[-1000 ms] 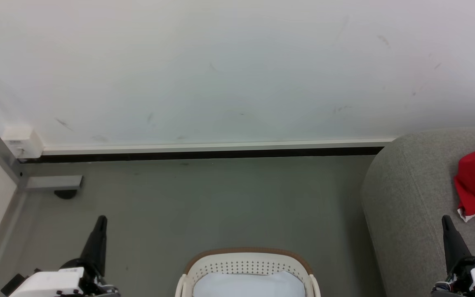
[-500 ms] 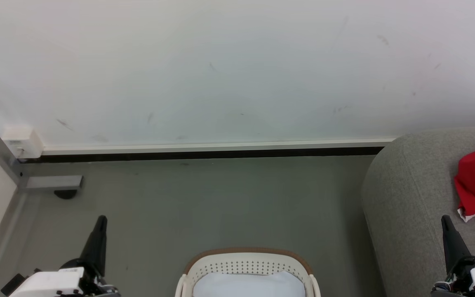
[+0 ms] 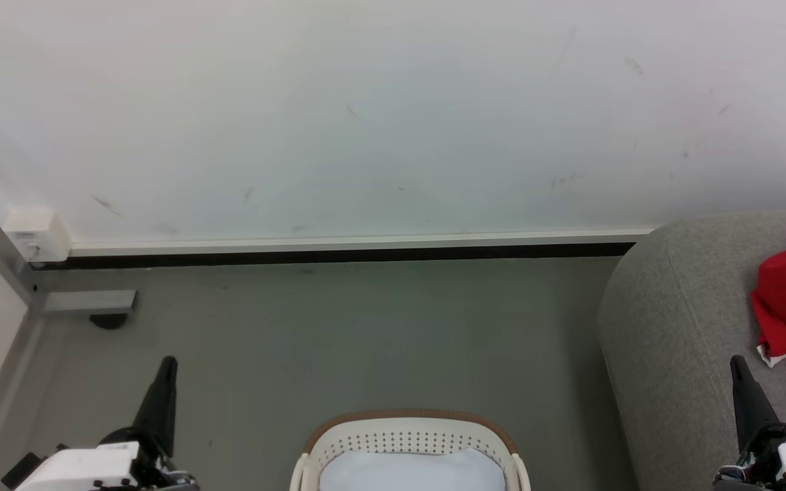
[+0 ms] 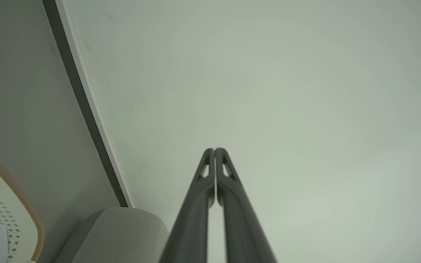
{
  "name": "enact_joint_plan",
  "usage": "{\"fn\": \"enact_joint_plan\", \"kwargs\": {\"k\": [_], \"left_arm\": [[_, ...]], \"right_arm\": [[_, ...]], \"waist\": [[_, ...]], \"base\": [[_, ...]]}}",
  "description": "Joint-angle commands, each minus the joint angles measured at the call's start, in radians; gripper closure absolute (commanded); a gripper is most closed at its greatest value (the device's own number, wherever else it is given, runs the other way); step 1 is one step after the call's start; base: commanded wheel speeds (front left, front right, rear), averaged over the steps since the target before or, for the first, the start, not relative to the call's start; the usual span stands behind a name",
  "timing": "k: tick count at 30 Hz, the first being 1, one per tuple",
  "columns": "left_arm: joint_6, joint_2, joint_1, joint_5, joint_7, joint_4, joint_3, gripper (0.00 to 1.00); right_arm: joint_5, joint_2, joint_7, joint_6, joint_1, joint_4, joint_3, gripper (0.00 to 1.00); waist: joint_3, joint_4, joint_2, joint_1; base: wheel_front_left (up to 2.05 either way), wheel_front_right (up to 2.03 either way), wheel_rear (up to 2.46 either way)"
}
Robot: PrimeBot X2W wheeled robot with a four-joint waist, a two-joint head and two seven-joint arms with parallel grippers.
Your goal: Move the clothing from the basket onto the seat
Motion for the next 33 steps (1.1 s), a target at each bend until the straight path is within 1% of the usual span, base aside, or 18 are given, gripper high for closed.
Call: {"fn": "enact_joint_plan", "kwargs": {"k": [1,33], "left_arm": [[-0.004,0.002,-0.008,-0.012,0.004,-0.003,0.003,1.00],[-0.004,0.002,-0.008,-0.012,0.004,-0.003,0.003,1.00]], "right_arm": [[0.013,-0.010,-0.003,-0.002,-0.006,-0.004,0.000,1.00],[0.022,-0.017,-0.012,-0.002,-0.005,-0.006,0.013,1.00]], "waist": [[0.000,0.000,0.0000,0.0000],[0.000,0.000,0.0000,0.0000]], "base": [[0.00,0.00,0.00],[0.00,0.00,0.00]]}}
